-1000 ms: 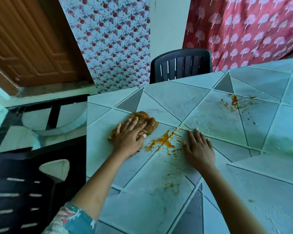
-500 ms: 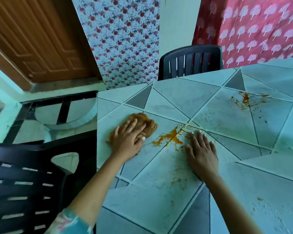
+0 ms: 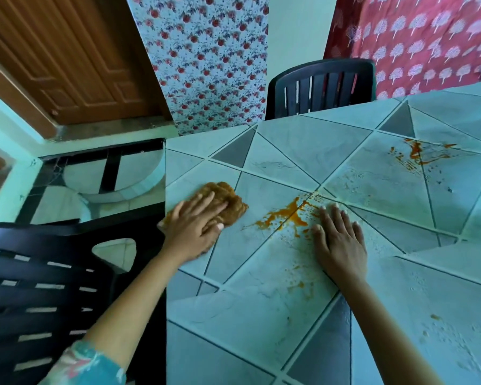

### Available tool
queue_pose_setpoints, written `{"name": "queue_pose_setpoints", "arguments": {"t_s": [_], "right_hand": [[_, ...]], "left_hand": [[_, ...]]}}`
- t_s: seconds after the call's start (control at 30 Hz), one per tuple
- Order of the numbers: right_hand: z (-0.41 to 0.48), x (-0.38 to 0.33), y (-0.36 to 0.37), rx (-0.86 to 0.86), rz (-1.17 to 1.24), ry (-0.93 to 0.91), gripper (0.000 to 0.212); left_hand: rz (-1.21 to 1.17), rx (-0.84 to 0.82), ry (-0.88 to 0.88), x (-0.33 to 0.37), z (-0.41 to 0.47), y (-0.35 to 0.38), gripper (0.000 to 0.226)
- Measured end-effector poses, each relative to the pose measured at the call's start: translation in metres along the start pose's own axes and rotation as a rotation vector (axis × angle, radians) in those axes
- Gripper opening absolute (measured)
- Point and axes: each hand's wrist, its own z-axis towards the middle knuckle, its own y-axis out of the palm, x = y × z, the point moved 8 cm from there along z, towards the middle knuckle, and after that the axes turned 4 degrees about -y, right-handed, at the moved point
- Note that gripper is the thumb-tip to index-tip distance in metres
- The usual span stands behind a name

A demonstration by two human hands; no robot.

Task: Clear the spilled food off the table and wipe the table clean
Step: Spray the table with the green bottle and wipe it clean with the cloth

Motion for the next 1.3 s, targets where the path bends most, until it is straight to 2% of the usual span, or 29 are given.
{"name": "queue_pose_setpoints", "arguments": {"t_s": [0.07,0.13,0.2,0.3,0.37,0.47,0.53,0.6,0.67,0.73,0.8,0.9,0.97,1.07,1.13,1.2,1.3], "right_hand": [[0.001,-0.001,0.000,0.006,0.009,-0.005,0.074],[0.002,-0.002,0.000,0.011,-0.001,-0.006,0.075],[0.001,-0.001,0.000,0.016,-0.017,0.000,0.076],[0.001,-0.001,-0.001,0.027,-0.022,-0.005,0.075],[0.000,-0.001,0.000,0.024,-0.022,-0.006,0.074],[-0.002,-0.001,-0.001,0.021,-0.044,-0.012,0.069],[-0.002,-0.001,-0.001,0.004,-0.039,-0.011,0.066],[-0.004,-0.001,-0.002,-0.026,-0.058,-0.020,0.061],[-0.008,0.001,-0.005,-0.048,-0.078,-0.020,0.060],[-0.013,0.009,-0.013,-0.049,-0.076,0.018,0.067],[-0.019,0.015,-0.018,-0.044,-0.085,0.040,0.062],[-0.025,0.021,-0.015,-0.088,-0.110,0.017,0.055],[-0.028,0.022,-0.013,-0.072,-0.097,0.006,0.058],[-0.031,0.019,-0.014,-0.011,-0.054,0.003,0.076],[-0.031,0.018,-0.015,0.014,-0.046,0.001,0.079],[-0.030,0.019,-0.017,0.029,-0.048,0.006,0.078],[-0.031,0.020,-0.017,0.043,-0.054,0.005,0.077]], "left_hand": [[0.016,0.023,-0.098,-0.032,0.005,-0.010,0.070],[0.017,0.044,-0.271,-0.054,0.029,-0.017,0.062],[0.026,0.060,-0.345,-0.044,0.050,-0.014,0.052],[0.014,0.054,-0.228,0.004,0.042,0.001,0.058],[0.026,0.067,-0.103,0.028,0.003,0.008,0.063],[0.060,0.123,-0.001,0.021,-0.055,0.006,0.055],[0.058,0.113,-0.076,-0.010,-0.062,-0.002,0.057],[0.028,0.105,-0.243,-0.038,-0.042,-0.010,0.063],[0.026,0.107,-0.350,-0.041,-0.012,-0.015,0.062],[0.036,0.095,-0.362,-0.022,0.006,-0.008,0.056],[0.031,0.085,-0.302,0.007,-0.001,0.003,0.055],[0.036,0.087,-0.169,0.047,-0.051,0.010,0.055],[0.088,0.118,-0.127,0.042,-0.078,0.004,0.050],[0.108,0.196,-0.238,-0.001,-0.067,-0.011,0.048],[0.015,0.149,-0.376,-0.023,-0.035,-0.011,0.055],[-0.016,0.139,-0.425,-0.014,-0.004,-0.007,0.064],[0.005,0.108,-0.366,0.033,0.026,0.004,0.065]]}}
